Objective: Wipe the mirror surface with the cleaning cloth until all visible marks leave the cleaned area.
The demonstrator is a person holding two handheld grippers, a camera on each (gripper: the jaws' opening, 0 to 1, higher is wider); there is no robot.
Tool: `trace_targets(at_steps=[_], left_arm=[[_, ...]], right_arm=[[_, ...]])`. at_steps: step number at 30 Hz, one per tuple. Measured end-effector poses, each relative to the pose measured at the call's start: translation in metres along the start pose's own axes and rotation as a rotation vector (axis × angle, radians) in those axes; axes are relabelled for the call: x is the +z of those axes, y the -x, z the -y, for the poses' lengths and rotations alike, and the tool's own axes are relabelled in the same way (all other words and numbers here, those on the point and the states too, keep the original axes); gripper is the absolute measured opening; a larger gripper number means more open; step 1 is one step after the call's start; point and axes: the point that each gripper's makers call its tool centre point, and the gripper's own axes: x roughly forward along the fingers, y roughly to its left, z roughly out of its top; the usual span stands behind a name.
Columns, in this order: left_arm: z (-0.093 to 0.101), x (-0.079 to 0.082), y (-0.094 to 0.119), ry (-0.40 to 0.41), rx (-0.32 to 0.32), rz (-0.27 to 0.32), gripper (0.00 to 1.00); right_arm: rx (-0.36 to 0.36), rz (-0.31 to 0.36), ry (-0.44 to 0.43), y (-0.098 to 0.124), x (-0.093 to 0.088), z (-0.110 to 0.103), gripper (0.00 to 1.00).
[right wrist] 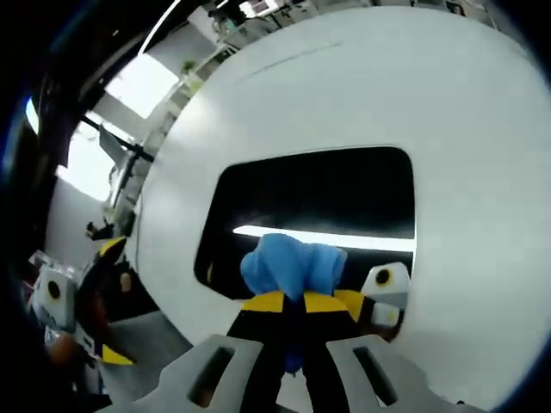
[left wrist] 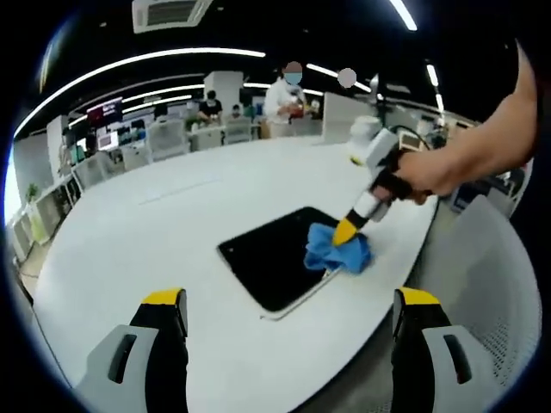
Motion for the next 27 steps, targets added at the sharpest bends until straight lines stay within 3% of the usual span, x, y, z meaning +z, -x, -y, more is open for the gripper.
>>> trace_targets(at_steps=[5,21,27], left_arm=[[-0.0008,-0.0002,0.0000,0.041,-0.011,0.003,1.00],[0.0028,0.0061,-0.0006,0.053,-0.032,0.044,1.00],[0.0038,0.0056,-0.0014,0.052,-0.039,0.040,1.00]], right_arm=[[0.007,0.000,0.027,0.0006,-0.0017,-0.0003,0.00],[0.011,-0.023,0.057,0.0026,-0.0084,-0.0005,0.00],[0.030,-0.014,0.025,-0.0002,-0.0063,0.0034,0.00]])
